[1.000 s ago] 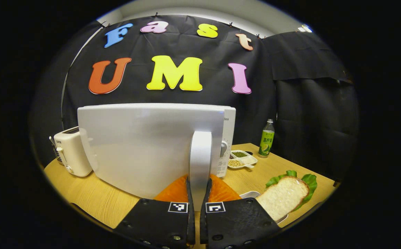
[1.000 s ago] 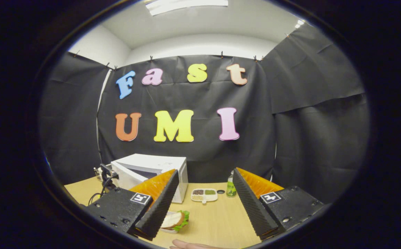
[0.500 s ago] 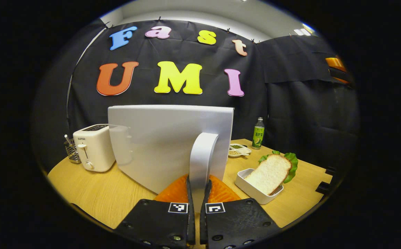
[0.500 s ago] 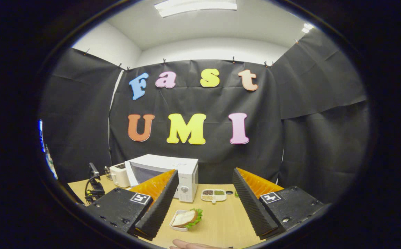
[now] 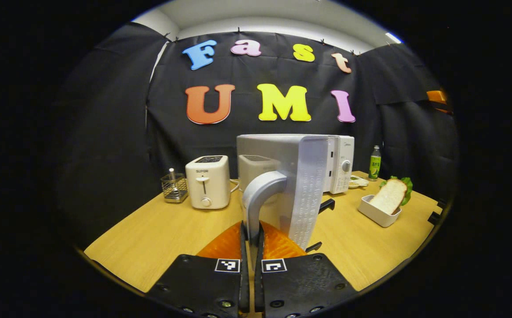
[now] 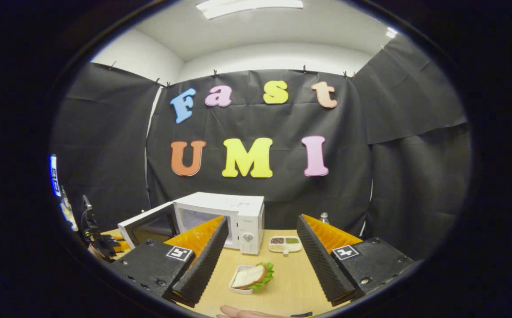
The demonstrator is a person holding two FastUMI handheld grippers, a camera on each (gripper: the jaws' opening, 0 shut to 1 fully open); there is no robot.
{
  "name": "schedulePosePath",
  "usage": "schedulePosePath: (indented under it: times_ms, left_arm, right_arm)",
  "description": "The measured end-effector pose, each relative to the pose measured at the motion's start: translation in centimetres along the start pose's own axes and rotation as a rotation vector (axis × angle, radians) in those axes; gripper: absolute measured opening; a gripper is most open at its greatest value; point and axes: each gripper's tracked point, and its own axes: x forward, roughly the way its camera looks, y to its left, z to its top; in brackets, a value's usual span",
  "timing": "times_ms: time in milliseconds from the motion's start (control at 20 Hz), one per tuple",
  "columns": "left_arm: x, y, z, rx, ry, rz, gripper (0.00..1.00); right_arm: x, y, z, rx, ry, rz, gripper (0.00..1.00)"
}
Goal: Open the microwave oven with the left hand, put the food in, and close the microwave oven.
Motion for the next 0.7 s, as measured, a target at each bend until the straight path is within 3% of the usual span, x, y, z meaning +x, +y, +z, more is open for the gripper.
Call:
schedulePosePath:
  times_ms: [50, 100, 500, 550, 600, 700]
  left_arm:
    - [-0.1, 0.4, 0.0, -0.020, -0.002, -0.020, 0.04]
    - [-0.2, 0.7, 0.0, -0.024, -0.004, -0.033, 0.03]
    - [0.2, 3.6, 0.0, 0.003, -0.040, -0.160, 0.03]
    - [0.1, 3.5, -0.4, -0.035, -0.019, -0.219, 0.42]
    - [-0.5, 2.0, -0.9, -0.095, 0.024, -0.325, 0.80]
    - [0.1, 1.9, -1.1, -0.116, 0.022, -0.360, 0.52]
  right_arm:
    - [0.3, 0.4, -0.1, 0.002, 0.008, 0.004, 1.00]
    - [0.4, 0.7, -0.3, 0.000, 0.014, 0.005, 0.90]
    - [0.7, 2.5, 0.0, -0.053, 0.018, 0.012, 0.90]
    - [0.7, 2.8, 0.0, -0.057, 0.020, 0.015, 0.90]
    - [0.7, 3.0, -0.1, -0.057, 0.024, 0.018, 0.91]
    - [0.8, 3.6, -0.4, -0.061, 0.034, 0.028, 0.90]
